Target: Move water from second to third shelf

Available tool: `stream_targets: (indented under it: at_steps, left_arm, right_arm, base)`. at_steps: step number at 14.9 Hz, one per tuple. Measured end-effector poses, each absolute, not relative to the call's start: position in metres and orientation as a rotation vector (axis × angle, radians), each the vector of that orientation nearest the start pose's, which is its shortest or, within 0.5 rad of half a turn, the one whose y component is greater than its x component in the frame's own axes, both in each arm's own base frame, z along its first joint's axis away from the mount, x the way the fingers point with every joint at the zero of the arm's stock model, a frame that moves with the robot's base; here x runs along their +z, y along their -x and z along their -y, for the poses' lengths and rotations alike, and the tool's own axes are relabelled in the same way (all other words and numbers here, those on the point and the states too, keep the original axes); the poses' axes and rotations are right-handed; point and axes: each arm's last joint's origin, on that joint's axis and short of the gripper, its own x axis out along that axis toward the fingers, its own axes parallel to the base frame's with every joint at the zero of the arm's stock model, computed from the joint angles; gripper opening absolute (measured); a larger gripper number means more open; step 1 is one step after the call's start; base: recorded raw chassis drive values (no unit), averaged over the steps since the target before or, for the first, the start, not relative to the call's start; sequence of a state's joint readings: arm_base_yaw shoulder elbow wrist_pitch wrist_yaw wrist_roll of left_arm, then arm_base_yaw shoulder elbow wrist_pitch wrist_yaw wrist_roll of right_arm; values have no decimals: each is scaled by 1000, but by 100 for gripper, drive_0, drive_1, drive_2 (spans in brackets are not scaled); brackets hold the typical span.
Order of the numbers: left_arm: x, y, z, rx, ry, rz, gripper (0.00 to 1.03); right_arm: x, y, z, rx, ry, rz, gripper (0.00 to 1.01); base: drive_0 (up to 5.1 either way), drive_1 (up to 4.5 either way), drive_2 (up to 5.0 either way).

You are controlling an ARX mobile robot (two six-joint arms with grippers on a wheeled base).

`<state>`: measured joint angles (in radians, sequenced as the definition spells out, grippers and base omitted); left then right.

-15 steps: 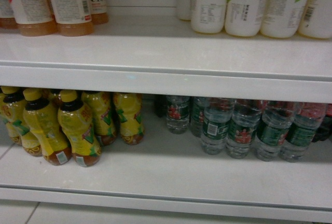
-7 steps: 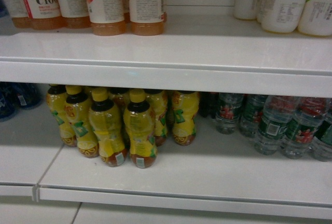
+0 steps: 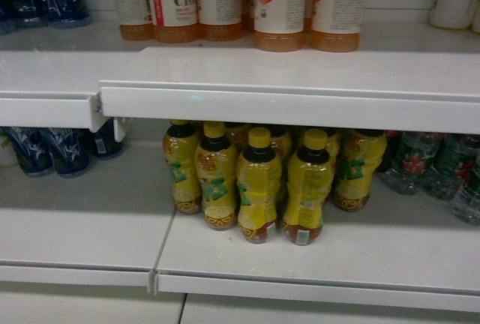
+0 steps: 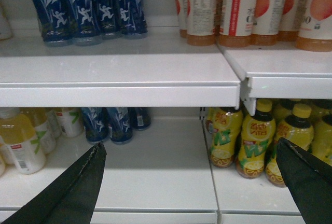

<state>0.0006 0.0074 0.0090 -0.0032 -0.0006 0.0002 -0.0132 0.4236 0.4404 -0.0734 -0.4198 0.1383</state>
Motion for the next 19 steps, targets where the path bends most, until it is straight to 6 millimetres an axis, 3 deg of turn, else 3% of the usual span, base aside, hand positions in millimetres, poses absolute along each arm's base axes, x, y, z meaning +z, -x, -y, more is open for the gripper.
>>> stream_targets:
  at_steps: [19]
  left_arm:
    - [166, -98, 0, 1, 0, -3, 98]
  right_arm:
    - [271, -118, -10, 402, -149, -85, 42]
  base:
    - [-483, 237, 237]
